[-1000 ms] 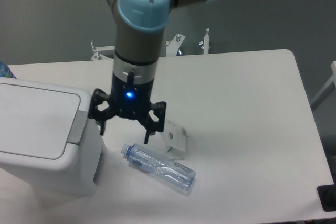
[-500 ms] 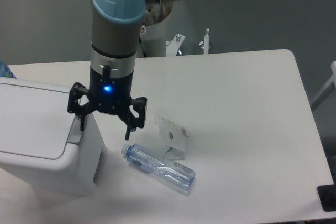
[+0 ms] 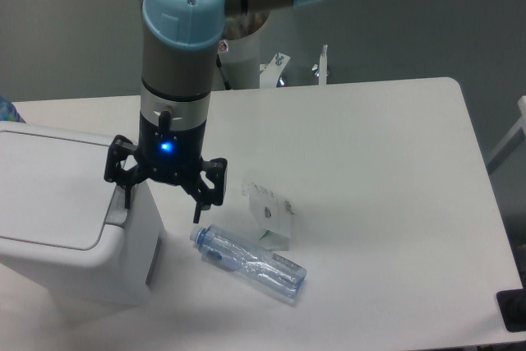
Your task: Open the trash can
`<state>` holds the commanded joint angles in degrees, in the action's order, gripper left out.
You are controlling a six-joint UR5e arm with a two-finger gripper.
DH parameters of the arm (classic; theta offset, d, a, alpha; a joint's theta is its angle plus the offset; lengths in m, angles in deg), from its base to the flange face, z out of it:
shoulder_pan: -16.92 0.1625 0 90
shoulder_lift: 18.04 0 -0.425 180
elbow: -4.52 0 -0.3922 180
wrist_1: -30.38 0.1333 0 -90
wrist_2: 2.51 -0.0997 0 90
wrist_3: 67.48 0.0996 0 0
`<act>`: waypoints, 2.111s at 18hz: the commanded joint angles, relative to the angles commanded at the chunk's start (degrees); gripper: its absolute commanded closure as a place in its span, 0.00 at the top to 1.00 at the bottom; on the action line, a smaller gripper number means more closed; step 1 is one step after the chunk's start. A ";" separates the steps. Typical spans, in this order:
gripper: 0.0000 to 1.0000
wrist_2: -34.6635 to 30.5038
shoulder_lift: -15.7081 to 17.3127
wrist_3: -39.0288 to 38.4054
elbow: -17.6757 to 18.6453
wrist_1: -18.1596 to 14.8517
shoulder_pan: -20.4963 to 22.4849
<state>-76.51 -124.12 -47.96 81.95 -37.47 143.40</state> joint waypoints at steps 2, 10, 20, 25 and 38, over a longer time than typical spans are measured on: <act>1.00 0.00 0.00 0.00 0.00 0.00 0.00; 1.00 -0.09 0.09 0.52 0.00 0.00 0.00; 1.00 -0.35 -0.09 11.22 1.75 4.31 8.33; 1.00 -0.44 -0.17 30.12 6.32 4.04 15.81; 1.00 -17.84 -9.40 44.38 1.94 0.62 19.78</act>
<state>-94.35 -133.53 -3.58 83.89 -36.85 163.17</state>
